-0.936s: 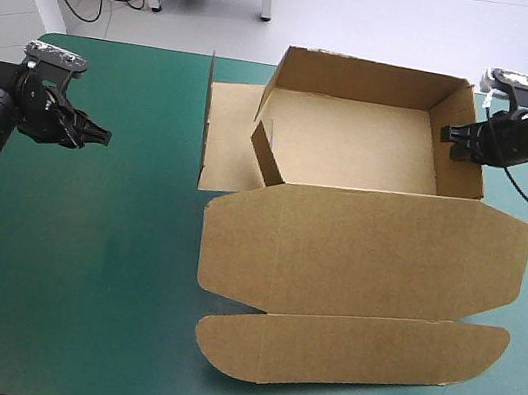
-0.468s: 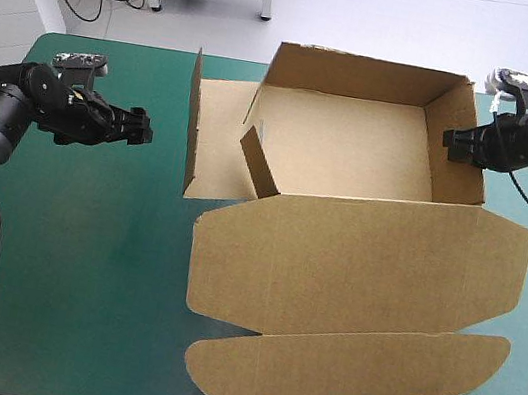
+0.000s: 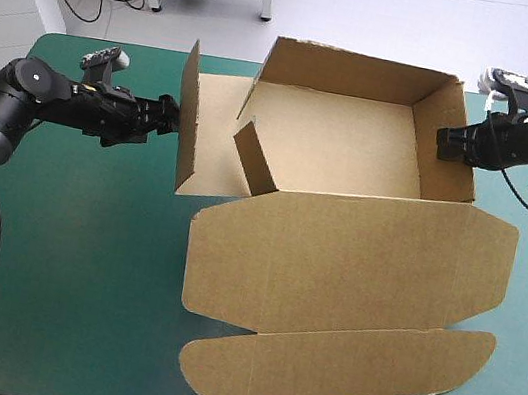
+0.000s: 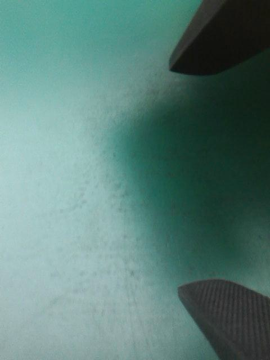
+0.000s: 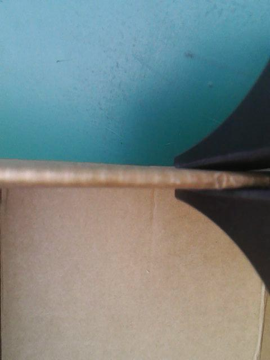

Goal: Fold the box

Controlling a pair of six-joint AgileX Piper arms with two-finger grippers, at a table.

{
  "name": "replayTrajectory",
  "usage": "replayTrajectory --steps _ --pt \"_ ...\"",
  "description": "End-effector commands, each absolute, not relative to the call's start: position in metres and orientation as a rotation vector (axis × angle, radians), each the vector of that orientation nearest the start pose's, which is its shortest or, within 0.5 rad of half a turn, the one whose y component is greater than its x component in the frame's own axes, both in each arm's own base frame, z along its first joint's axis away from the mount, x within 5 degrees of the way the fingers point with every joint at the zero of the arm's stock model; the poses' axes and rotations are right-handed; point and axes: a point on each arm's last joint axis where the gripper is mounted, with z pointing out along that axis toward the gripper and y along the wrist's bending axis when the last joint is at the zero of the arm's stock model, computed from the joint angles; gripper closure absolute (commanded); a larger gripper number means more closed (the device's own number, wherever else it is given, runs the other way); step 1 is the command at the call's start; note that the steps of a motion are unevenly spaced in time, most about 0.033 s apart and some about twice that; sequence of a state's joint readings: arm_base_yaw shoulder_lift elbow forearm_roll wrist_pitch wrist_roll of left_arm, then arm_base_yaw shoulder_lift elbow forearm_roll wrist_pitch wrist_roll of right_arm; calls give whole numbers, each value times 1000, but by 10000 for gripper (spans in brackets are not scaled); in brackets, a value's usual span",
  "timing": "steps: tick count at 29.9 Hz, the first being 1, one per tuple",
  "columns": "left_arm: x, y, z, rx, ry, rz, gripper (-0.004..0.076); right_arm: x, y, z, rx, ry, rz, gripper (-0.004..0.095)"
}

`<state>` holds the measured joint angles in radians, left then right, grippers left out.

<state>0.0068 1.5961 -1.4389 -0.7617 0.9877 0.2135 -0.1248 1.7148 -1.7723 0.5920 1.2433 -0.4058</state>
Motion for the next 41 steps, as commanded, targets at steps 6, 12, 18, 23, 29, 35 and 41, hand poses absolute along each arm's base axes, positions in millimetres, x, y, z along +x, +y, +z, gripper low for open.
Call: replayTrajectory --steps 6,12,18,23,29,35,41 --pt "328 -71 395 75 2189 -1272 65 367 9 400 -278 2381 707 928" --pt "319 -81 413 195 2021 -1503 110 375 18 392 -277 2382 777 926" --pt "311 -84 414 264 2025 -1583 140 384 51 386 -320 2356 785 927" --pt "310 -84 415 272 2025 -1594 140 389 71 388 -319 2300 775 926" --pt "309 -86 416 274 2015 -1605 143 393 90 380 -320 2315 709 926" --pt "304 -87 420 297 2015 -1586 187 403 98 368 -259 2337 675 926" --pt "301 -85 418 337 2061 -1507 211 408 100 361 -242 2342 691 926"
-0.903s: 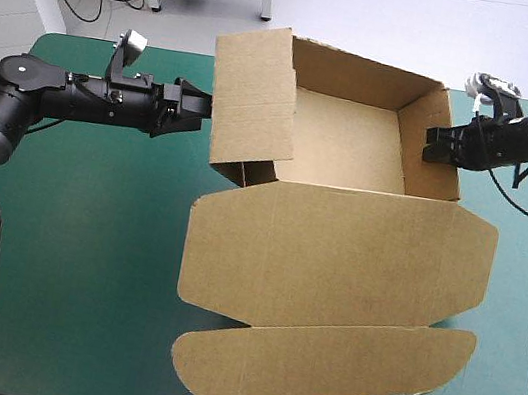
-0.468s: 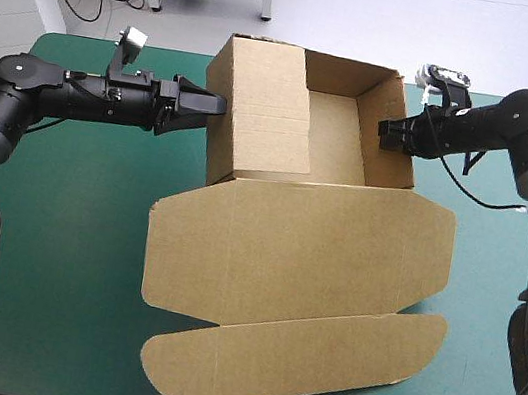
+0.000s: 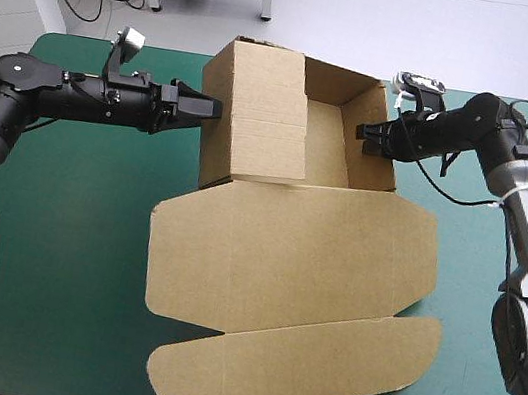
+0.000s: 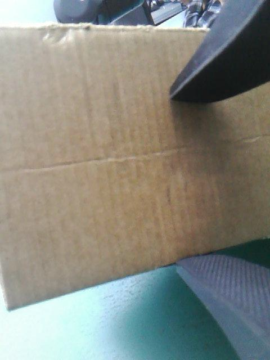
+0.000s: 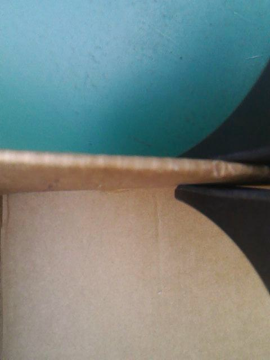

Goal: Fold the box

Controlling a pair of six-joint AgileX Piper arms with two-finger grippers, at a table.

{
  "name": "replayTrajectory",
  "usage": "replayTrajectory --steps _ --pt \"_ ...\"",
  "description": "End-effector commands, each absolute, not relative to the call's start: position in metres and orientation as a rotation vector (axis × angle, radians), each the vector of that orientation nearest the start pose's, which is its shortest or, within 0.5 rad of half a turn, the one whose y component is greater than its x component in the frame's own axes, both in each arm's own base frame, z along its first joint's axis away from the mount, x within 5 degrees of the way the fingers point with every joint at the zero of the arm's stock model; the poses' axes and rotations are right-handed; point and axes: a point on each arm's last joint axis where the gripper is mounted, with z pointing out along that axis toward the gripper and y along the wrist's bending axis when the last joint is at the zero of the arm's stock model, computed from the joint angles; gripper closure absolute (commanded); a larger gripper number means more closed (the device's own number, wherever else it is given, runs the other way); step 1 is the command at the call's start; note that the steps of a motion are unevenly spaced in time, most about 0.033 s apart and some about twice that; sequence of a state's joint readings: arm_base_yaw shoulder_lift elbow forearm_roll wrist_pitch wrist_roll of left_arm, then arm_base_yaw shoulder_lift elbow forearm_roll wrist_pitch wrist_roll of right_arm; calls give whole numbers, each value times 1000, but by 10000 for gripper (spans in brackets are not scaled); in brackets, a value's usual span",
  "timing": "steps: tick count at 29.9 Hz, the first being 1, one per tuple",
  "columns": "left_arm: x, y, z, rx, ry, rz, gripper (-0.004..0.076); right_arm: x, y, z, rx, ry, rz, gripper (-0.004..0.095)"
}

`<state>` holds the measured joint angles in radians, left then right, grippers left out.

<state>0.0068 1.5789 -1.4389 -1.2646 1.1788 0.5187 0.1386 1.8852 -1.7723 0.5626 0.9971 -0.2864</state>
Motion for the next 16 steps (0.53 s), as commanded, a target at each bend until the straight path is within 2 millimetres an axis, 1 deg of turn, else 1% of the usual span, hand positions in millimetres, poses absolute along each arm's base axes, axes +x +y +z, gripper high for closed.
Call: replayTrajectory --steps 1,9,13,16 --pt "301 -85 417 342 2071 -1495 213 409 100 361 -239 2341 691 926" --pt "302 -83 408 373 2147 -1390 215 408 100 361 -241 2349 695 926" --pt "303 -82 408 364 2145 -1380 215 408 101 361 -244 2349 695 926" --pt "303 -82 408 364 2147 -1375 215 405 109 360 -277 2356 694 921"
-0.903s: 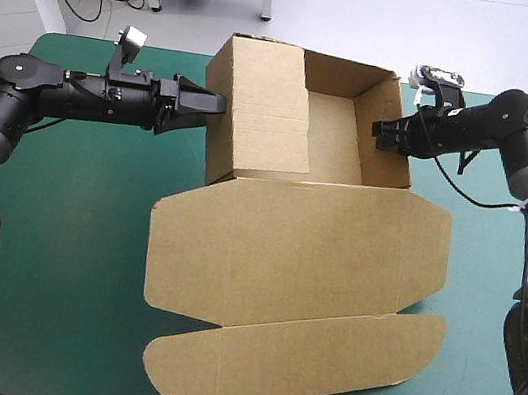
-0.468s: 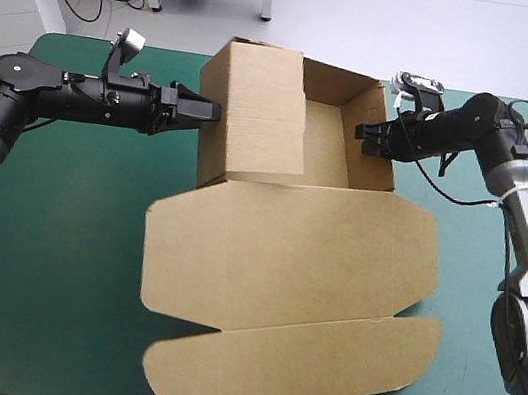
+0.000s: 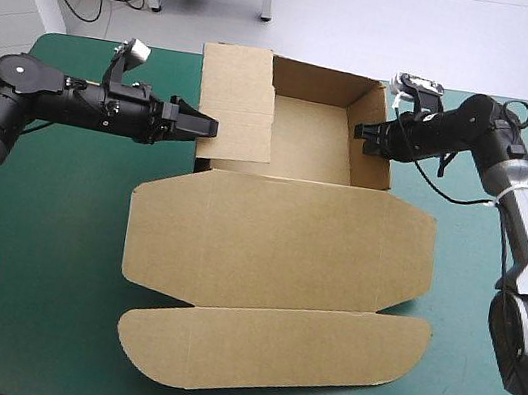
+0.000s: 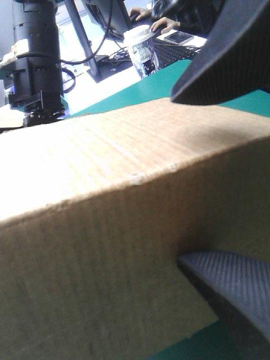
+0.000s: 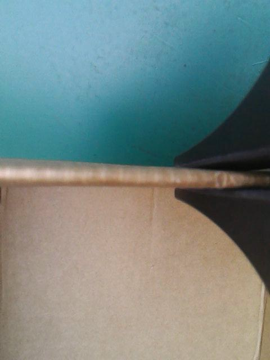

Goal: Fold the box

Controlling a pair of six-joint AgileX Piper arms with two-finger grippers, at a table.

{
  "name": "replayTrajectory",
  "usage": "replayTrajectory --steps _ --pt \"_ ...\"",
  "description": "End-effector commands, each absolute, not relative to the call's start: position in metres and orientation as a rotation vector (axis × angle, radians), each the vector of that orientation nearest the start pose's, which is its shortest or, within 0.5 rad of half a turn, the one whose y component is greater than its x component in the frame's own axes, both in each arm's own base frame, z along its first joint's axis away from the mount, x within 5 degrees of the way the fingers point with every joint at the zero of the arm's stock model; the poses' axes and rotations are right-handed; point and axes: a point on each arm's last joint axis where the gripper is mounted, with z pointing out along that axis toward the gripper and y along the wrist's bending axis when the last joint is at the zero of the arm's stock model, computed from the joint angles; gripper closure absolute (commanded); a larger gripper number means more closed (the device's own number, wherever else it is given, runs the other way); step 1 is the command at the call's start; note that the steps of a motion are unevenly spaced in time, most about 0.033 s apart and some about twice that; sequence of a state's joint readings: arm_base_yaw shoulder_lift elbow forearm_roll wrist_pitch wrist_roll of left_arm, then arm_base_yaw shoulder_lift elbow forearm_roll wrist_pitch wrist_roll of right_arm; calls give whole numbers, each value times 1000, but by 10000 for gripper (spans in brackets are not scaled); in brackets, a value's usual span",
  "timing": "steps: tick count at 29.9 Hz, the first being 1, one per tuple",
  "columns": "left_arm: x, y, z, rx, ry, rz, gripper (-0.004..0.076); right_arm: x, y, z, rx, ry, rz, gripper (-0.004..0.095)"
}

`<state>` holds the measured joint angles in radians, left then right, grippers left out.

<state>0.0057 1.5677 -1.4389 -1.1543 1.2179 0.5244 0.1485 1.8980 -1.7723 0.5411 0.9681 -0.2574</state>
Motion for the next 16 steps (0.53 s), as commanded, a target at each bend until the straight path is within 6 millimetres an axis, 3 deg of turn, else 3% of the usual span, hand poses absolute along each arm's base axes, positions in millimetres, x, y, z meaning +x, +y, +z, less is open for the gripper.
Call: replayTrajectory --steps 1,16 --pt "303 -82 408 365 2151 -1371 215 404 114 360 -294 2358 692 920" --pt "305 -64 379 272 2481 -993 216 383 181 357 -430 2353 571 920"
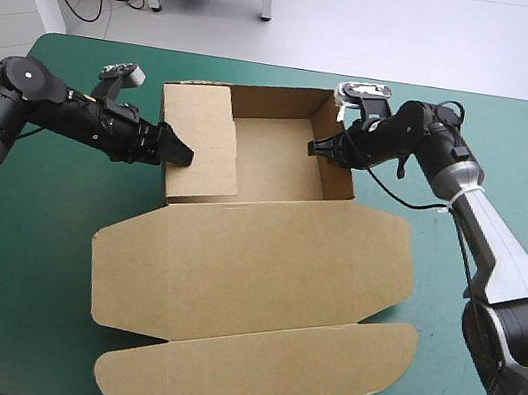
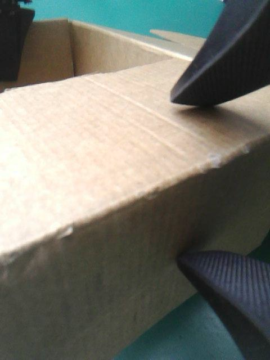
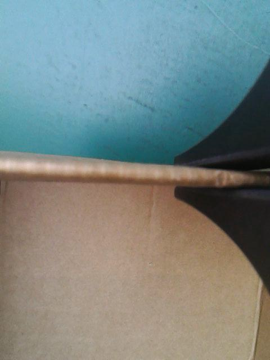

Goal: Fold the box

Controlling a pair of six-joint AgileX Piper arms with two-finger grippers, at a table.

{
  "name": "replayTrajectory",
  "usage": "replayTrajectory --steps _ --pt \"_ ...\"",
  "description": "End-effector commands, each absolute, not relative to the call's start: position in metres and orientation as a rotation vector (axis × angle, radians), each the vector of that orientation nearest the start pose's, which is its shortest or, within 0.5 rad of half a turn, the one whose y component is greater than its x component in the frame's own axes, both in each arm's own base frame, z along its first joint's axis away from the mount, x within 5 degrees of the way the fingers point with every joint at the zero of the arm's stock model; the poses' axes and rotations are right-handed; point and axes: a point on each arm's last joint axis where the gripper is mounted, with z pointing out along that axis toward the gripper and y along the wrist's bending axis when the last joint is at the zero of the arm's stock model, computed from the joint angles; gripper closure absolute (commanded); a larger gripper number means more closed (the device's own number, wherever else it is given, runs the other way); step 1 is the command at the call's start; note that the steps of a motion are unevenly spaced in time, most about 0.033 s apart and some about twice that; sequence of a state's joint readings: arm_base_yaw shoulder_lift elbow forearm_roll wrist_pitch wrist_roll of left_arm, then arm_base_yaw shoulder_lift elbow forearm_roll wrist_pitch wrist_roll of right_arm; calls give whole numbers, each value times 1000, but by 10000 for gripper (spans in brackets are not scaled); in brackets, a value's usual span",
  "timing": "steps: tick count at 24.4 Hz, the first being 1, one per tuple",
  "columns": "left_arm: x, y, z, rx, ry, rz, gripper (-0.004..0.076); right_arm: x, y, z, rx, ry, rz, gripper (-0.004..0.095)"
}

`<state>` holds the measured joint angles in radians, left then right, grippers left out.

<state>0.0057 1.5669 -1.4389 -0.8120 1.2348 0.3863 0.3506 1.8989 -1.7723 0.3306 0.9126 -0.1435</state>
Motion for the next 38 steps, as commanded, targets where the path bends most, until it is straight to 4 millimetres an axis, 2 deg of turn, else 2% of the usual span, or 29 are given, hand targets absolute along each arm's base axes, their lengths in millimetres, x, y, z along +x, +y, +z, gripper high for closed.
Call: replayTrajectory --steps 1,6,11,14,16,17,18,19,20,24,27,32,38 --pt "306 -63 378 262 2488 -973 222 382 184 357 -423 2354 570 920" --pt "309 -64 372 222 2537 -833 252 378 192 357 -402 2367 575 920" --pt "311 -78 366 202 2571 -609 252 374 198 356 -389 2389 595 921" --pt "313 -87 366 169 2551 -547 266 373 198 355 -404 2410 573 921" --pt "313 -94 367 138 2531 -544 350 372 196 352 -404 2438 543 921" --pt "313 -96 367 145 2521 -545 452 372 195 351 -392 2453 525 921" --pt "313 -97 367 140 2521 -545 518 371 194 351 -394 2458 525 921" --pt "314 -96 367 138 2525 -524 673 371 194 351 -396 2465 524 922" --pt "314 -96 367 140 2525 -514 738 370 194 351 -397 2466 524 922" --pt "317 -90 365 100 2527 -431 734 363 189 362 -415 2450 490 922" --pt "324 -93 364 79 2551 -433 734 358 183 371 -415 2444 445 922" --pt "335 -112 348 178 2624 -362 734 356 170 359 -402 2568 248 922" --pt "345 -137 322 258 2671 -354 734 363 174 338 -396 2658 235 922"
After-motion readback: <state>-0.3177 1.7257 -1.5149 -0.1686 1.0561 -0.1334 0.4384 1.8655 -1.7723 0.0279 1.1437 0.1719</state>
